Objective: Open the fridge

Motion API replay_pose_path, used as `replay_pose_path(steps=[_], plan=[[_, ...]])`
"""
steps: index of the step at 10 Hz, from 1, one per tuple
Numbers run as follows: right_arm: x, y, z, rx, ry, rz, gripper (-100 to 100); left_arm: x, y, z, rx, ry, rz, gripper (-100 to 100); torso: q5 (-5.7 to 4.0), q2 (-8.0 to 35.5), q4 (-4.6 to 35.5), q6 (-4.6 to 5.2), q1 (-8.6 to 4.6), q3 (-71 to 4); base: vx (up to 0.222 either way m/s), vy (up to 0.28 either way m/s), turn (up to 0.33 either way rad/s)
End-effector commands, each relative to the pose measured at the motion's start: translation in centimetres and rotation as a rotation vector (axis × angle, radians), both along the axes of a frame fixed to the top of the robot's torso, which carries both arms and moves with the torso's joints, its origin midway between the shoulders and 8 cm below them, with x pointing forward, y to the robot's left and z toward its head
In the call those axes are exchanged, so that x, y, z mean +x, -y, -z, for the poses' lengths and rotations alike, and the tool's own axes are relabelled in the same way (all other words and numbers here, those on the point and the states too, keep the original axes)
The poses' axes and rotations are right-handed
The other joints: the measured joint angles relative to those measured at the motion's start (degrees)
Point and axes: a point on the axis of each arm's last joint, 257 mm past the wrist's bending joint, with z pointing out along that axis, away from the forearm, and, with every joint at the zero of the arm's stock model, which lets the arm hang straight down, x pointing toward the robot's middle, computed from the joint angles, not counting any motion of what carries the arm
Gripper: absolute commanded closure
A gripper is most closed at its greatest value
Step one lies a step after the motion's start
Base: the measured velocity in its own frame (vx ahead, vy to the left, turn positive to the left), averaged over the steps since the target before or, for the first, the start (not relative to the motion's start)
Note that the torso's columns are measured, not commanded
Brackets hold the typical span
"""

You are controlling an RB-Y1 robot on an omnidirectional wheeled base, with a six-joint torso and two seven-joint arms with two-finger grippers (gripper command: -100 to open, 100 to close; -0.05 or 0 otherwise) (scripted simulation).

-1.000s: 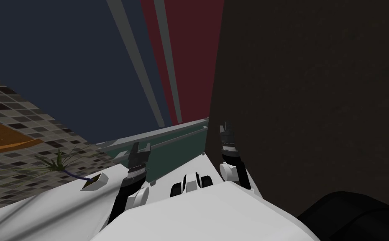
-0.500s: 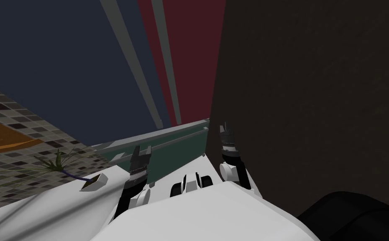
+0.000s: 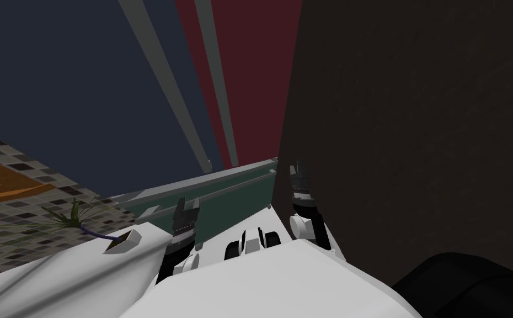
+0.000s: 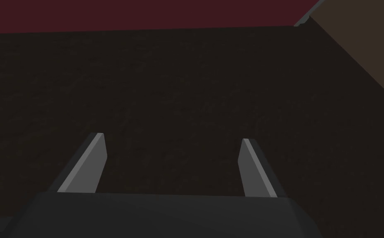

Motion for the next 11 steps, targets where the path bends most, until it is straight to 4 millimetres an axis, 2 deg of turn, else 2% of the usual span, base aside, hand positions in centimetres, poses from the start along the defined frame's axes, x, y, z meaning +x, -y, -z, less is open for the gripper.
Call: replay_pose_path(steps=[1, 5, 11], plan=[[0.0, 0.0, 0.0, 0.000, 0.000, 0.000, 0, -0.3, -0.6, 1.9, -0.015, -0.016, -0.008, -100, 0.00, 0.0, 0.0, 0.00, 0.00, 0.0, 0.064, -0.029, 0.043], [0.0, 0.0, 0.0, 0.000, 0.000, 0.000, 0, -1.2, -1.6, 5.0, -0.032, -0.044, -0.019, -100, 0.08, -0.2, -0.1, 0.05, 0.08, -0.1, 0.078, -0.033, 0.044], [0.0, 0.0, 0.0, 0.000, 0.000, 0.000, 0, -2.1, -2.4, 7.4, -0.047, -0.067, -0.029, -100, 0.48, -0.9, -0.6, 0.19, 0.51, -0.4, 0.040, -0.021, 0.023]])
